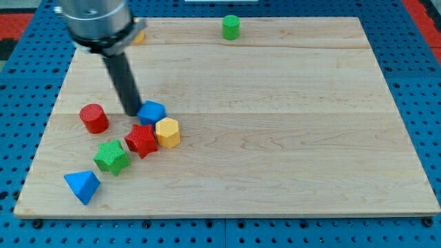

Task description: Move the cube towards the top right

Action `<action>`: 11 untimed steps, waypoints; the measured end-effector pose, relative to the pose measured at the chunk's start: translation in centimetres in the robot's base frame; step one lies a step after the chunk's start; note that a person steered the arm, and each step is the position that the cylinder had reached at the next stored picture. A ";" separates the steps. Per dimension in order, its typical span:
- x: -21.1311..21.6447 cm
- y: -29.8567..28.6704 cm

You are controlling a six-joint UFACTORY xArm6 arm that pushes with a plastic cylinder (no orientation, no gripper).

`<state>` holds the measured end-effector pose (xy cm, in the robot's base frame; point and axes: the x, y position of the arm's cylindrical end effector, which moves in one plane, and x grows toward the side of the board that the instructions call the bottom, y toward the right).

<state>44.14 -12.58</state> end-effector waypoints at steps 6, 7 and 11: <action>2.3 6.9; -3.4 12.5; 3.9 14.4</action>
